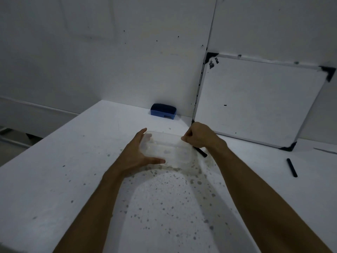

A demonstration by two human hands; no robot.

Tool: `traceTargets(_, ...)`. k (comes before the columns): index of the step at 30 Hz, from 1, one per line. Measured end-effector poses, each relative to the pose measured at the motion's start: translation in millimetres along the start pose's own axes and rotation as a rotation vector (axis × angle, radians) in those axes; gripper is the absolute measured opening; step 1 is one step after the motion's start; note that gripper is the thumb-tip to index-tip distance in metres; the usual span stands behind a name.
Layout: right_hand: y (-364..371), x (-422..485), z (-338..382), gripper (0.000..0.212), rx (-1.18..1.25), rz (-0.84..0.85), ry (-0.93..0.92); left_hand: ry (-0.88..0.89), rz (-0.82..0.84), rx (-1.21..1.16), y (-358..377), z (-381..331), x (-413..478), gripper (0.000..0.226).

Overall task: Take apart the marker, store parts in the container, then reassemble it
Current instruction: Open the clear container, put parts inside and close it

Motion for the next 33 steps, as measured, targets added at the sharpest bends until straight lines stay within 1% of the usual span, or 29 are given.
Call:
traceTargets(2, -2, -2, 0, 0.054, 0.006, 0.018, 0.037, -0.007, 0.004, 0.009, 1, 4, 2, 0.149)
traceTargets(6, -9, -4, 0, 0.061, 0.125, 0.078, 0.145, -0.006, 0.007, 0.032, 1, -4, 0, 0.155)
traceTargets(8, -13, -4, 6, 0.065, 0.1, 0.094, 0.148, -0.007, 0.003, 0.056, 2, -7, -1, 0.156)
traceTargets(10, -16, -5, 11, 0.066, 0.001, 0.094, 0.123, -0.012, 0.005, 0.055, 2, -9, -2, 0.155)
traceTargets(13, -21, -11, 20, 0.061, -0.132, 0.068, 0.088, -0.003, 0.022, 0.026, 3, -8, -3, 0.154)
traceTargets(15, -22, -13, 22, 0.046, -0.17, 0.089, 0.091, -0.006, 0.021, 0.008, 3, -7, -4, 0.154)
traceTargets(16, -21, -12, 21, 0.04, -0.154, 0.105, 0.105, -0.006, 0.019, 0.01, 4, -9, -5, 0.155)
traceTargets(19, -21, -10, 21, 0.044, -0.071, 0.099, 0.141, -0.007, 0.029, 0.021, 5, -10, -5, 0.155)
traceTargets(22, -24, -8, 23, 0.031, -0.029, 0.113, 0.178, -0.003, 0.036, 0.016, 4, -8, -5, 0.154)
traceTargets(27, -29, -12, 13, 0.036, 0.145, 0.109, 0.228, -0.004, 0.026, 0.062, 5, -10, -5, 0.153)
traceTargets(30, -26, -15, 16, 0.036, 0.049, 0.054, 0.174, 0.006, 0.026, 0.046, 5, -10, -4, 0.152)
traceTargets(33, -33, -12, 23, 0.034, 0.038, 0.087, 0.15, -0.009, 0.025, 0.024, 3, -12, -4, 0.157)
Point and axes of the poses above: each hand's wrist, its own x-axis towards the middle knuckle, its own y-axis out of the palm, z = x × y, the point moved 1 cm from there along x, towards the middle knuckle, and after that the axes turned 2 degrees about -x, right-handed, at the moved point
